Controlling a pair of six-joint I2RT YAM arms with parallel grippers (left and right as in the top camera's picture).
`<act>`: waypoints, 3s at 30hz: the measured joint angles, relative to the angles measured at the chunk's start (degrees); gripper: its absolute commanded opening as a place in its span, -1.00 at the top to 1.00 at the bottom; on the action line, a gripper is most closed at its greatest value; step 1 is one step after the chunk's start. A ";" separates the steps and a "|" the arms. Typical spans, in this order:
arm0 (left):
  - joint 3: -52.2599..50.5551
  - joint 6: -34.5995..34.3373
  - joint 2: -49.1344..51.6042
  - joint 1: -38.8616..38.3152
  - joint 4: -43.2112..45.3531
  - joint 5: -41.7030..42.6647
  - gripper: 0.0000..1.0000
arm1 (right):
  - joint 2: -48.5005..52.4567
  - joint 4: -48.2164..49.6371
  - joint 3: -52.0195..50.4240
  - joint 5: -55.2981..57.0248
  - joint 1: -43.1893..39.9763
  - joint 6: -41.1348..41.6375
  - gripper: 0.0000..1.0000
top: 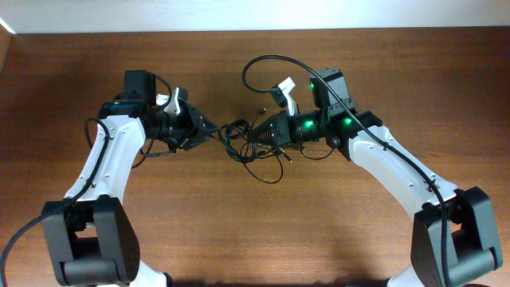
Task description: Untangle cables
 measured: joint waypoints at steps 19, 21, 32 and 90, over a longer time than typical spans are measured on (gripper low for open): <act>0.00 -4.00 0.00 0.00 0.39 -2.95 0.24 | 0.00 0.66 0.00 -0.17 -1.40 1.29 0.92; 0.00 -4.02 0.00 0.00 0.39 -2.51 0.24 | 0.00 0.66 0.00 -0.17 -1.40 1.27 0.92; 0.00 -4.07 0.00 0.00 -0.02 3.30 0.36 | 0.00 0.66 0.00 -0.17 -1.40 1.27 0.92; -0.13 3.74 -24.65 3.82 6.64 0.00 1.00 | -1.29 -25.62 0.28 30.29 -7.78 2.08 0.70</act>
